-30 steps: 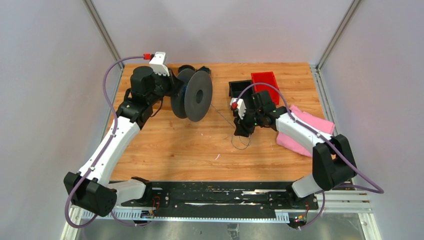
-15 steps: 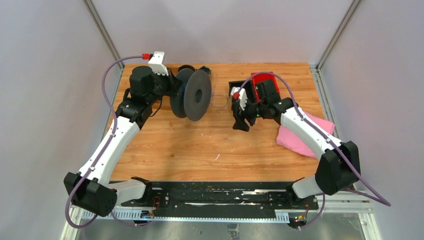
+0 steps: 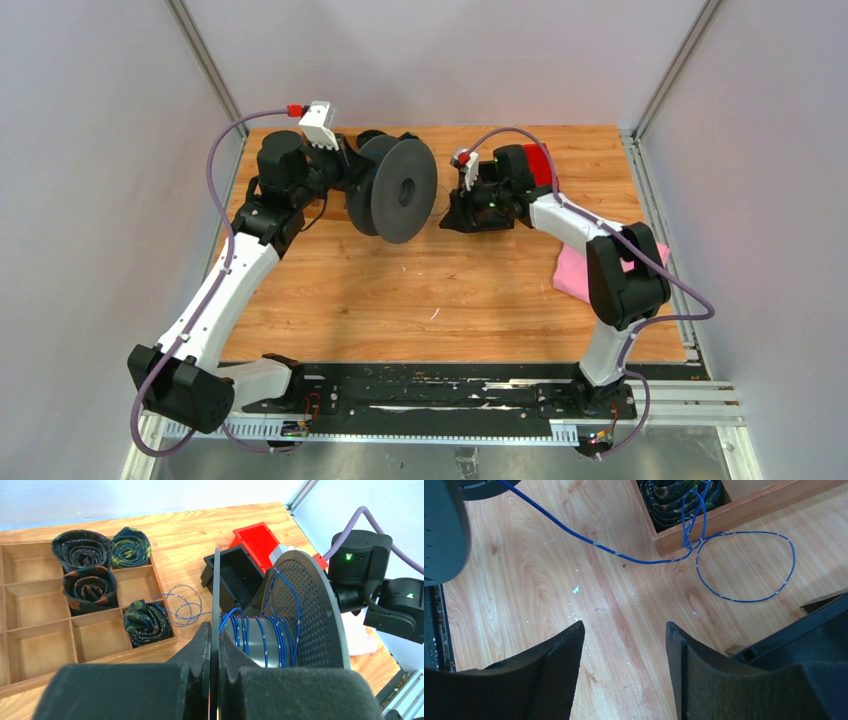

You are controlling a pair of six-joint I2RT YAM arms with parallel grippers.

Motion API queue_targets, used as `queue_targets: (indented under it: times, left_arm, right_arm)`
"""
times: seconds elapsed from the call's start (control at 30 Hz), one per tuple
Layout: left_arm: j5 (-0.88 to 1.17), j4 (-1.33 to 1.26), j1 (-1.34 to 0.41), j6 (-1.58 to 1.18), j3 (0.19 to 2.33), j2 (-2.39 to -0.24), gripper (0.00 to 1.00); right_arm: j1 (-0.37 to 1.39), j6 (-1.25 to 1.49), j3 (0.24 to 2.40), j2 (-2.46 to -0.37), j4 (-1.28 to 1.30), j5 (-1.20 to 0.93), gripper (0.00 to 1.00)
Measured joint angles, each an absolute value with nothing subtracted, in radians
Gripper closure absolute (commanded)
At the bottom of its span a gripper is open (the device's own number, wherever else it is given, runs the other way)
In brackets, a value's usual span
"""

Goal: Wrap the cables
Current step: Wrap the cable around the cable reel.

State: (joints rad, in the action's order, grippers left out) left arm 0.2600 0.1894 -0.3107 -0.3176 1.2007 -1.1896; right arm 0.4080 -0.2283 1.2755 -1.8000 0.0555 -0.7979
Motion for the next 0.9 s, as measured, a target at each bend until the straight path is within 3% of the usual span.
queue_targets:
  times: [0.3,0.9]
  left_arm:
    - [0.302,0.186,-0.311,-0.350,1.201,-1.189,1.00]
    - [0.334,0.173,-0.311,-0.383,1.201,-1.189,0.99]
  right_arm:
    - [0.408,-0.223,1.233,-1.798,-0.140,-0.813,0.37]
    - [0.392,-0.228,1.235,-1.797,-0.255,-0.857,0.38]
